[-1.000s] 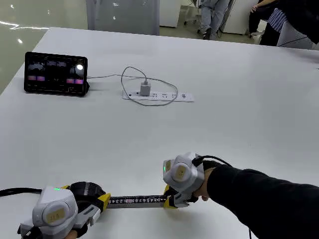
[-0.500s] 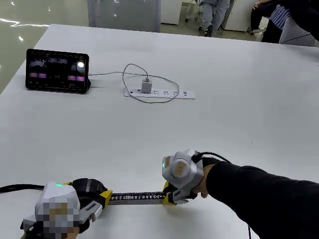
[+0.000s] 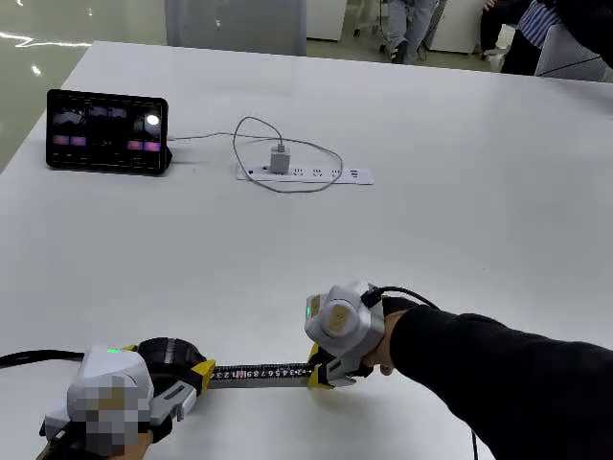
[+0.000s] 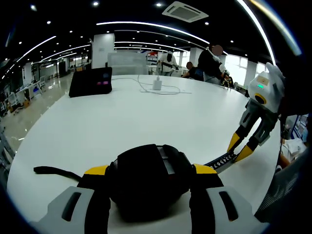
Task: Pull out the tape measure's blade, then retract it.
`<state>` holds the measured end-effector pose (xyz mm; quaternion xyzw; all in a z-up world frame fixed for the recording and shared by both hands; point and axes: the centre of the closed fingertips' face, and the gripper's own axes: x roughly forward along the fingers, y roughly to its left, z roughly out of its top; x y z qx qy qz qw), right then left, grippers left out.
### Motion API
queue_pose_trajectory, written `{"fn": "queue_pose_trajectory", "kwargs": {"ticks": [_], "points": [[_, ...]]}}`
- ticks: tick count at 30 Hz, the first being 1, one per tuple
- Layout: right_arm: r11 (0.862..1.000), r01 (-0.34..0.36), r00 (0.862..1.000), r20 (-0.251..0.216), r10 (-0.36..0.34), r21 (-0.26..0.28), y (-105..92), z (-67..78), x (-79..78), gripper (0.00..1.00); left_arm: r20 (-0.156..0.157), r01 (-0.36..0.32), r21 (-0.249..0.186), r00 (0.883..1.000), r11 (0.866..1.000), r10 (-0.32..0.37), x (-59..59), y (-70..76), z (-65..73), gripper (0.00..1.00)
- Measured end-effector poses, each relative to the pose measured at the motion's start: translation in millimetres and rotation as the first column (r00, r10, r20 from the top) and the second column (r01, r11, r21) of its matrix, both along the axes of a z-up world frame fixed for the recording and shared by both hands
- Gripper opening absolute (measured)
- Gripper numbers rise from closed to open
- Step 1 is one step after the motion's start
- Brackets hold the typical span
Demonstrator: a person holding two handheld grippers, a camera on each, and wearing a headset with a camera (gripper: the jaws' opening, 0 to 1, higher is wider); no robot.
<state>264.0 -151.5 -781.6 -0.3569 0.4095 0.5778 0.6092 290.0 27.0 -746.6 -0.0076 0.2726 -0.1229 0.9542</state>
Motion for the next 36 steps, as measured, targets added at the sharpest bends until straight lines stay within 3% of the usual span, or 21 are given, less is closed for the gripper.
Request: {"fn": "queue_pose_trajectory", "kwargs": {"ticks": [36], "points": [[1.0, -0.002, 1.0, -0.011, 0.002, 0.025, 15.8, -0.7, -0.4, 0.1, -0.005, 0.001, -0.029, 1.0, 1.0, -0.001, -1.2, 0.4, 1.0, 0.61]]}}
